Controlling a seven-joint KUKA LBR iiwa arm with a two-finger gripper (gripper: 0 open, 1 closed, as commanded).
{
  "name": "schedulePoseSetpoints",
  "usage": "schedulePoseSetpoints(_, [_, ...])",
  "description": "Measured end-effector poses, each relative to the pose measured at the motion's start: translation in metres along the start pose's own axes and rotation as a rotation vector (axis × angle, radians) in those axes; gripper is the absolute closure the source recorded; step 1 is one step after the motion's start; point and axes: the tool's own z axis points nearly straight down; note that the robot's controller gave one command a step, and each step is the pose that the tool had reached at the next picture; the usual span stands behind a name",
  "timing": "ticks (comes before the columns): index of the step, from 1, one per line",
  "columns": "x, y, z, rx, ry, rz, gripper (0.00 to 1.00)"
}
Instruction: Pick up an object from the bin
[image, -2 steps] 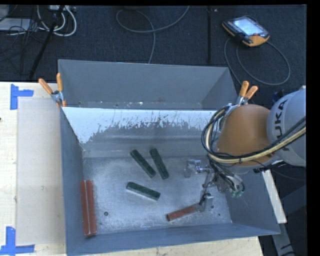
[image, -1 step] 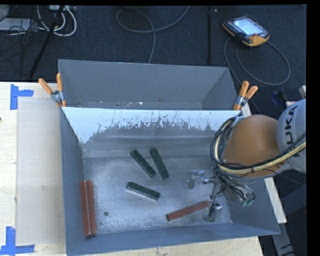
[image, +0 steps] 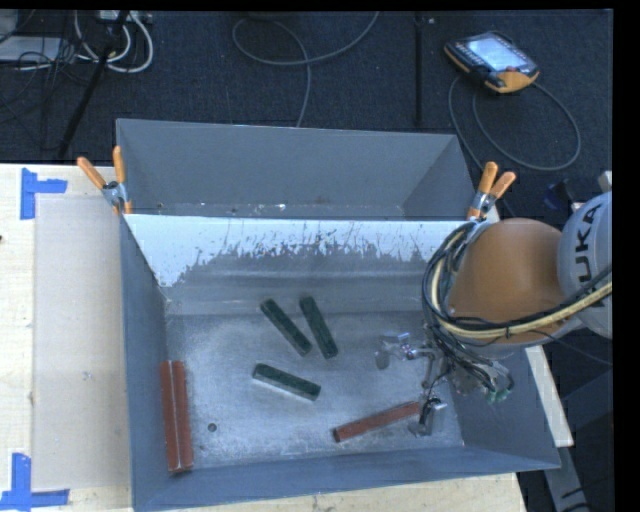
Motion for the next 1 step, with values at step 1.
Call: schedulePoseSetpoints(1, [0.0046, 0.0067, 0.0511, 0.002, -0.002, -0.196, 0.00])
